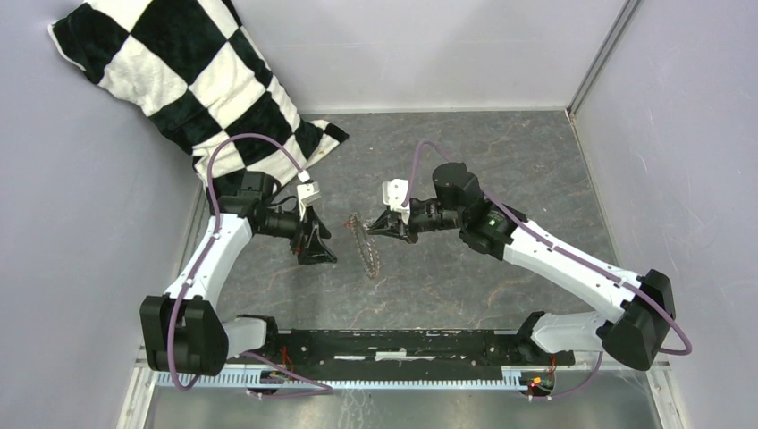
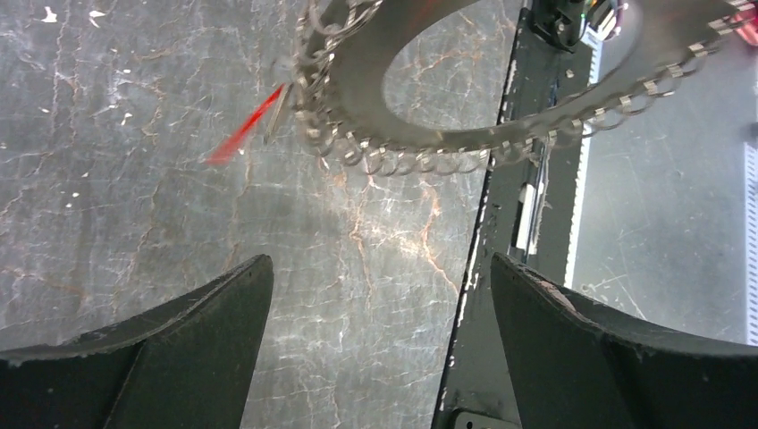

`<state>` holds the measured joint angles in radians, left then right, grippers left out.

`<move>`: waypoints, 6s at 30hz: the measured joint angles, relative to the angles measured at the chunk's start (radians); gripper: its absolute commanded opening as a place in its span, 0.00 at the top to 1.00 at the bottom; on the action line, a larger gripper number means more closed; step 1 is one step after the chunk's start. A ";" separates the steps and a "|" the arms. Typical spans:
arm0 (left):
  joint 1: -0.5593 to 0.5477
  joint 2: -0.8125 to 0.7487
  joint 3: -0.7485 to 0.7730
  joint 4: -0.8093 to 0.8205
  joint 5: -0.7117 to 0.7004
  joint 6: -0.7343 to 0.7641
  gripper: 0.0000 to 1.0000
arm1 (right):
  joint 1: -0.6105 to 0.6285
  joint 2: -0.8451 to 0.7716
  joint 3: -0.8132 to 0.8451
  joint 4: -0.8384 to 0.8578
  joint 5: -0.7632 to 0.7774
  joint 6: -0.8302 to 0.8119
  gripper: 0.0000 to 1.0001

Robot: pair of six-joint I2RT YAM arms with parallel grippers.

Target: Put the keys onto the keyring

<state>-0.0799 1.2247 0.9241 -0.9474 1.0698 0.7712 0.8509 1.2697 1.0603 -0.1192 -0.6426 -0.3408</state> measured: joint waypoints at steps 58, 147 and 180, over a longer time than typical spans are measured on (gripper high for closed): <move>-0.327 -0.056 0.412 0.019 0.114 -0.087 0.98 | -0.087 -0.016 0.274 0.119 0.050 0.257 0.06; -0.324 -0.342 0.295 0.980 0.021 -1.069 0.37 | -0.080 0.043 0.530 0.259 -0.143 0.554 0.99; -0.323 -0.309 0.273 0.822 0.042 -0.985 0.98 | -0.095 0.000 0.478 0.127 -0.114 0.554 0.17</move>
<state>-0.4026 0.9161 1.1969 -0.1257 1.1122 -0.2142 0.7563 1.2694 1.5387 0.0078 -0.7567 0.2127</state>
